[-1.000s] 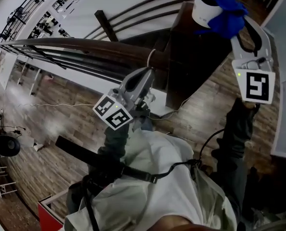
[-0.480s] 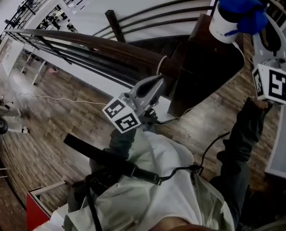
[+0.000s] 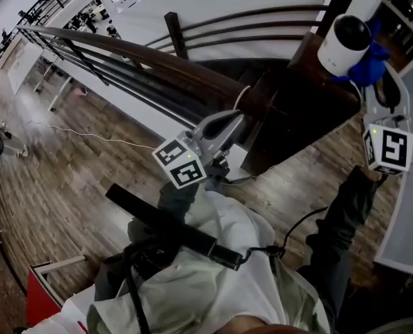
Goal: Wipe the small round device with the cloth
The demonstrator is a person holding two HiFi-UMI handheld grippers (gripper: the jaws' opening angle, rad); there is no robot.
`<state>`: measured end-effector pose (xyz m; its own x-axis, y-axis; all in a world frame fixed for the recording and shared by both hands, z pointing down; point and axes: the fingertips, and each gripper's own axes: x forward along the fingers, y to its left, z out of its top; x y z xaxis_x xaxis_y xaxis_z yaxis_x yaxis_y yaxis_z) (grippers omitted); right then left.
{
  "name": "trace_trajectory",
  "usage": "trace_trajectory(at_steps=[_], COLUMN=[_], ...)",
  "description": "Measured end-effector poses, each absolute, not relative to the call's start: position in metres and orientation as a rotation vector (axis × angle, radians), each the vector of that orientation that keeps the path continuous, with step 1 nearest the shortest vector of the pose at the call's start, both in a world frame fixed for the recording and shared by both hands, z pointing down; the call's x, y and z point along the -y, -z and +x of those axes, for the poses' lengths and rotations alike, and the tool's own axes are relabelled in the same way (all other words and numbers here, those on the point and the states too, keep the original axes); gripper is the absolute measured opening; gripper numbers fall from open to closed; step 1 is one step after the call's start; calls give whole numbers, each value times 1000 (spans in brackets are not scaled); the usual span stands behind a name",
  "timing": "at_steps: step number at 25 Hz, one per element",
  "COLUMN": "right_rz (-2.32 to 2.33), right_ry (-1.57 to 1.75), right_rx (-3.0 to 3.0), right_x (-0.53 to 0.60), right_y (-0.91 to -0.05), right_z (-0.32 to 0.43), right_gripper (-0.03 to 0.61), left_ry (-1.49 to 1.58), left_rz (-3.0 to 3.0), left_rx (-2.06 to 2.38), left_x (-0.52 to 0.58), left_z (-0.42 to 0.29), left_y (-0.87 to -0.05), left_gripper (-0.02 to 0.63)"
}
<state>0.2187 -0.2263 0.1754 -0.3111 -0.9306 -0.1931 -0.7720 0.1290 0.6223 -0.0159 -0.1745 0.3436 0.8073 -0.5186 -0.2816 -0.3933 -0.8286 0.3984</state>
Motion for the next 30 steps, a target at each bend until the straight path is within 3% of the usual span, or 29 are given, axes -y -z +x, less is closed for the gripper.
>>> trace_trajectory(at_steps=[7, 13, 20, 25, 30], right_rz=[1799, 1744, 1626, 1749, 1450], right_ry=[1169, 1159, 968, 1192, 1487], right_rx=[2113, 1974, 1881, 1598, 1066], right_x=[207, 208, 199, 195, 218], right_y=[-98, -111, -163, -85, -75], right_z=[211, 193, 193, 191, 139], right_gripper=[110, 110, 110, 110, 110], left_ry=[762, 828, 785, 728, 727], left_rz=[2863, 3004, 3058, 3113, 3111], left_rx=[651, 584, 570, 578, 570], left_x=[204, 219, 235, 234, 233], left_z=[-6, 29, 62, 73, 70], left_y=[-244, -171, -150, -145, -146], left_gripper=[0, 0, 0, 0, 0])
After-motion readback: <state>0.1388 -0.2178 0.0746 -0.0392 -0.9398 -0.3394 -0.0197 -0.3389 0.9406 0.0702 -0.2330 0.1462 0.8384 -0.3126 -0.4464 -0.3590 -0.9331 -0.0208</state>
